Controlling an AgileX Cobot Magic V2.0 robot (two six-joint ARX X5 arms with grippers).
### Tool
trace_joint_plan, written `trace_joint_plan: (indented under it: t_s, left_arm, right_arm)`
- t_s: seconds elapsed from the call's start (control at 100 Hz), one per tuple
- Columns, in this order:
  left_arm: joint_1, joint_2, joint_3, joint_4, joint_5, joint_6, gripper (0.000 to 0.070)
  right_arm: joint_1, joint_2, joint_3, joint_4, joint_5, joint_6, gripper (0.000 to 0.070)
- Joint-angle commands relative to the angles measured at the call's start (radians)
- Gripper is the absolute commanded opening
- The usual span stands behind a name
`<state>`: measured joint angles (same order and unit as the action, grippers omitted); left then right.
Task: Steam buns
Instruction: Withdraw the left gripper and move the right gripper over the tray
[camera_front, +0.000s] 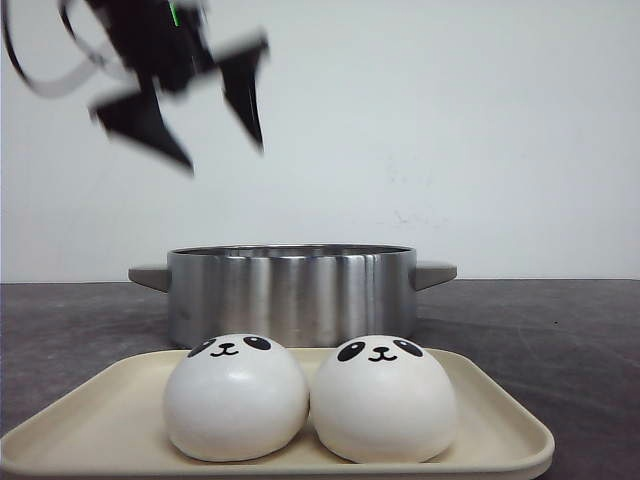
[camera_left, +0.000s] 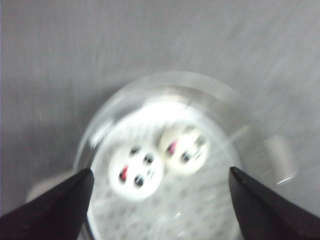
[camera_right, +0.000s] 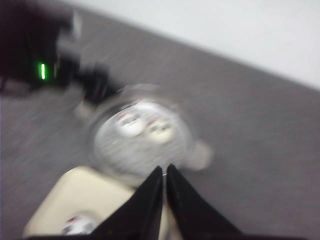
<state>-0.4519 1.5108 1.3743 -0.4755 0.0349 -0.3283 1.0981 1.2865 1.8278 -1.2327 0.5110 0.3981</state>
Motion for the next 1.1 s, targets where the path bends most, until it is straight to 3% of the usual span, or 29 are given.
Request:
trace_joint_plan:
  t_s: [0.0,0.39,0.58,0.65,0.73,0.78,1.09]
  left_arm:
    - [-0.006,-0.053,0.024,-0.006,0.003,0.013,0.0508]
    - [-0.006,-0.454,0.024,-0.161,-0.002,0.086,0.0507]
    - [-0.006,-0.59,0.024,-0.265,-0.002,0.085,0.0507]
    - [-0.006,-0.626,0.024,-0.288,-0.002,0.085,0.0508]
    - [-0.006,-0.66,0.024,-0.296,-0.002,0.085,0.0508]
    - [-0.006,-0.674,0.024,-0.296,-0.002,0.085,0.0508]
    - [-0.006,-0.708,0.024,-0.309,-0.001,0.085,0.0508]
  right_arm:
    - [0.011,0.013,-0.042,0.052,-0.071,0.053,0.0007]
    - [0.005,0.013,-0.517,0.239,-0.209,0.188,0.0007]
    - [0.005,0.013,-0.716,0.411,-0.272,0.266,0.0011]
    - [0.005,0.013,-0.767,0.472,-0.306,0.288,0.0105]
    - [0.004,0.013,-0.81,0.514,-0.33,0.304,0.032]
    - [0.004,0.013,-0.829,0.522,-0.342,0.307,0.0378]
    - [-0.049,0.024,-0.916,0.502,-0.372,0.354,0.0425]
